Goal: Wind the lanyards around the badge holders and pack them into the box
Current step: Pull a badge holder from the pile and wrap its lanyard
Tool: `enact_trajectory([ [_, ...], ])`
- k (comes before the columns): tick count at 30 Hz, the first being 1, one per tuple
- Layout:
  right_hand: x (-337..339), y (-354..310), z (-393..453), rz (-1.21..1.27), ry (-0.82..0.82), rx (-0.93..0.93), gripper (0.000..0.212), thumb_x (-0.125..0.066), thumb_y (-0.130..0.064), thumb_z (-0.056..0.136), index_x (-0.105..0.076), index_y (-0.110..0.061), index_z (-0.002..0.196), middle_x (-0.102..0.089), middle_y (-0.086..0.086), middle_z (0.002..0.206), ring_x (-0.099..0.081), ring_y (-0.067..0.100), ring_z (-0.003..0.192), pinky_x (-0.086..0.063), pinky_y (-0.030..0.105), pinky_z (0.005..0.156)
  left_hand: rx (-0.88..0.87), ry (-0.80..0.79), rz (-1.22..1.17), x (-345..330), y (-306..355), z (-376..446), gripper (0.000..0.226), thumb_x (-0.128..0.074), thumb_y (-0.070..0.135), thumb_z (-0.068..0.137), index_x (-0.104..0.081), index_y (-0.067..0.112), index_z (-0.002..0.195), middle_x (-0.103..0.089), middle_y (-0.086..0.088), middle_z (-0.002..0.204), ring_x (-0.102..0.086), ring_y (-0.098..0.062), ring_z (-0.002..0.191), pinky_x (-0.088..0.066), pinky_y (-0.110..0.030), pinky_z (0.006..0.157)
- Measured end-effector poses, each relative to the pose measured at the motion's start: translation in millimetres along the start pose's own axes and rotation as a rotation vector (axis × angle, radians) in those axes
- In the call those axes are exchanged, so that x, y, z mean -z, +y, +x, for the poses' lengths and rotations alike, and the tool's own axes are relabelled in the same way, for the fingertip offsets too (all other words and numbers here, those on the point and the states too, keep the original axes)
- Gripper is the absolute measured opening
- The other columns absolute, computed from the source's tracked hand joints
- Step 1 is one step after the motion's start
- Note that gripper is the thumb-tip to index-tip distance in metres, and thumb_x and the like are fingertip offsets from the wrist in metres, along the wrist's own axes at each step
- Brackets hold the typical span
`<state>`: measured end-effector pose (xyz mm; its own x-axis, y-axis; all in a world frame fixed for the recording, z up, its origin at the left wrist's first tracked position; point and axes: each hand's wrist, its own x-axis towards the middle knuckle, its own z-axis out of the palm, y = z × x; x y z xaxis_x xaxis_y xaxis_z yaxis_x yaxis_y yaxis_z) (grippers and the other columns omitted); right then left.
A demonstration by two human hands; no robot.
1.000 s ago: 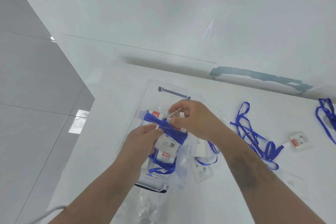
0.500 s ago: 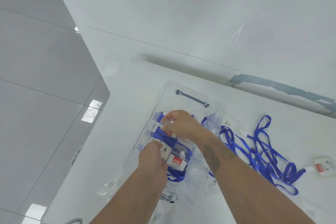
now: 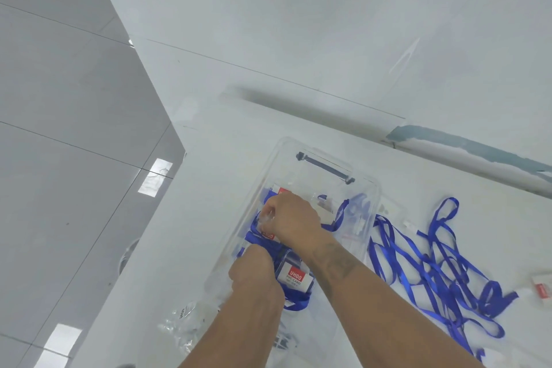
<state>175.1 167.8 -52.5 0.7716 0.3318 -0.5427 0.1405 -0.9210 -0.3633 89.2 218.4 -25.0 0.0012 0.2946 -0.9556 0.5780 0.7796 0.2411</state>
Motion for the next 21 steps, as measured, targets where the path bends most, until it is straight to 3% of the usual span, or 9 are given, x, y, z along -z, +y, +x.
enact_trajectory([
  [2, -2.5, 0.2, 0.1, -0.009, 0.013, 0.006, 0.038, -0.071, -0.03, 0.08, -0.063, -0.031, 0.118, -0.059, -0.004, 0.119, -0.062, 0.02, 0.102, -0.048, 0.029, 0.078, -0.008, -0.051, -0.005, 0.8, -1.0, 2.8, 0.011, -0.05, 0.003, 0.091, -0.058, 0.003, 0.097, -0.058, -0.014, 0.08, -0.056, -0.03, 0.064, -0.045, -0.033, 0.055],
  [6, 1.3, 2.2, -1.6, 0.039, 0.025, 0.028, 0.05, -0.075, -0.028, 0.076, -0.059, -0.028, 0.124, -0.058, -0.003, 0.123, -0.06, 0.019, 0.107, -0.051, 0.034, 0.089, -0.042, -0.101, 0.027, 1.9, 1.6, -0.9, 0.012, -0.05, 0.003, 0.091, -0.053, 0.009, 0.081, -0.058, -0.014, 0.078, -0.056, -0.03, 0.064, -0.048, -0.036, 0.059],
  [12, 35.7, 10.4, -18.5, 0.076, 0.044, 0.059, 0.037, -0.071, -0.024, 0.082, -0.063, -0.027, 0.118, -0.064, -0.008, 0.108, -0.06, 0.013, 0.098, -0.049, 0.028, 0.081, -0.077, -0.162, 0.044, 7.8, 6.0, -26.1, 0.009, -0.053, 0.003, 0.091, -0.055, 0.01, 0.086, -0.06, -0.012, 0.081, -0.057, -0.026, 0.066, -0.047, -0.034, 0.056],
  [15, 60.1, 15.3, -40.4, 0.187, 0.172, 0.061, 0.027, -0.068, -0.028, 0.085, -0.065, -0.03, 0.112, -0.067, -0.015, 0.097, -0.062, 0.006, 0.087, -0.049, 0.023, 0.076, -0.1, -0.212, 0.076, 10.8, 10.3, -48.2, 0.013, -0.057, 0.006, 0.091, -0.051, 0.012, 0.081, -0.057, -0.01, 0.08, -0.054, -0.023, 0.066, -0.047, -0.034, 0.06],
  [19, 86.7, 27.7, -83.4, 0.345, 0.371, 0.062, 0.015, -0.066, -0.037, 0.087, -0.065, -0.036, 0.102, -0.067, -0.02, 0.087, -0.064, 0.001, 0.077, -0.049, 0.019, 0.073, -0.197, -0.328, 0.112, 17.4, 13.9, -86.0, 0.015, -0.063, 0.013, 0.09, -0.049, 0.015, 0.083, -0.055, -0.005, 0.079, -0.053, -0.017, 0.063, -0.043, -0.031, 0.055],
  [21, 92.7, 39.4, -109.5, 0.39, 0.44, 0.049, 0.012, -0.067, -0.038, 0.088, -0.065, -0.038, 0.099, -0.067, -0.023, 0.083, -0.063, 0.0, 0.074, -0.05, 0.017, 0.073, -0.289, -0.396, 0.175, 20.1, 16.1, -103.5, 0.016, -0.063, 0.015, 0.091, -0.051, 0.016, 0.081, -0.057, -0.002, 0.071, -0.058, -0.012, 0.049, -0.043, -0.027, 0.051],
])
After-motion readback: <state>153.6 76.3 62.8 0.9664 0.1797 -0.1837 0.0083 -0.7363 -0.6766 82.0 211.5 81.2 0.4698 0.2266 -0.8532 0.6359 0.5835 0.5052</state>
